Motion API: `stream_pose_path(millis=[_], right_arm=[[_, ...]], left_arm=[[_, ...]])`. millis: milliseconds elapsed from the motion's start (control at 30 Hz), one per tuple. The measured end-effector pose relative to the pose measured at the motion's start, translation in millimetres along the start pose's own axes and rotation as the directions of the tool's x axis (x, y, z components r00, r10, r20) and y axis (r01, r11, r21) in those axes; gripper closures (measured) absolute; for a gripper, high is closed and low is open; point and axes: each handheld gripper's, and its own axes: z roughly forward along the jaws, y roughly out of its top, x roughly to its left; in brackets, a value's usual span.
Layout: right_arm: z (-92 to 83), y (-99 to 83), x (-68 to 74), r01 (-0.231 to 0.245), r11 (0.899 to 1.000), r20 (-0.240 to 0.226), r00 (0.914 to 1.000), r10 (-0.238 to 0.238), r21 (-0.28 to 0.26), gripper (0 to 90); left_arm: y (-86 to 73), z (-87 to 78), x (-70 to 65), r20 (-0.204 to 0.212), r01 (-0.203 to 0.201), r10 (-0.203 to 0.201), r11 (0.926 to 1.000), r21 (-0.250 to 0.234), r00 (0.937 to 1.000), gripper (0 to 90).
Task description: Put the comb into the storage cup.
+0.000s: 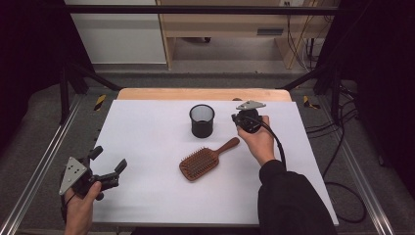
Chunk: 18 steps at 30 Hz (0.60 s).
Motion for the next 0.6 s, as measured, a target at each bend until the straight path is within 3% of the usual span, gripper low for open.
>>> stream_pose_path(millis=[133,600], right_arm=[[5.4,-4.6,4.6,-0.016,1.0,-0.01,0.9998,0.016,0.017,90.0],[21.8,-19.8,18.4,-0.001,0.997,-0.032,0.9995,0.003,0.078,90.0]], left_arm=[[0.3,-0.2,0.2,-0.002,0.002,-0.002,1.0,-0.002,1.0,2.3],[-0.1,0.3,-0.3,0.002,-0.002,0.002,1.0,0.003,1.0,2.3]])
